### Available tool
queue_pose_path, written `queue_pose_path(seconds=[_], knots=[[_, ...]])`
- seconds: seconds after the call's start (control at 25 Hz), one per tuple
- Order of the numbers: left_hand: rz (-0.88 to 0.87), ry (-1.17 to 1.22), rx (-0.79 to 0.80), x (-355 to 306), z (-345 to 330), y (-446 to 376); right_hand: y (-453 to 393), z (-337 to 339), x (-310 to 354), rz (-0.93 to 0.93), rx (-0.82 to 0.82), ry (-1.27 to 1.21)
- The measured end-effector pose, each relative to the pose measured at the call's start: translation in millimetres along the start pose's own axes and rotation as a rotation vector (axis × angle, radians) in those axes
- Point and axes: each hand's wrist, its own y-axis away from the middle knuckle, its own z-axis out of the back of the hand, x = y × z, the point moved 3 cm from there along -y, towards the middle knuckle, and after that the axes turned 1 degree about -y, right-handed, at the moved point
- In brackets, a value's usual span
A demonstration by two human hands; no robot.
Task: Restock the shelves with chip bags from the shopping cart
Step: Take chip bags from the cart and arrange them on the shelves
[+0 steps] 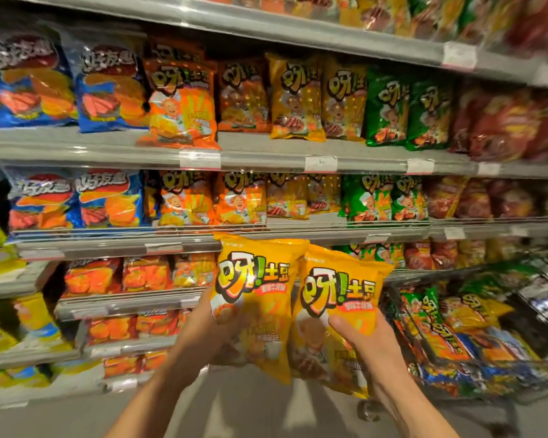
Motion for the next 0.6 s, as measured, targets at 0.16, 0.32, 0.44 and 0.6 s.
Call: queue_pose_path(seconds=[0.16,0.32,0.44,0.6], knots=[[-0.021,-0.179,-0.068,7,-5,-22,3,13,-3,-0.002,-0.056,0.006],[-0.017,-0.149,-0.070,8,-22,-31,-10,28,-7,0.014,-0.068,0.018],[0.029,-0.055,-0.042,10,-36,-38,-25,34,-14,-0.006,-0.062,0.027],[0.103,-0.028,-0.064,8,-58,-57,-61,44,-16,0.008,-0.022,0.112]])
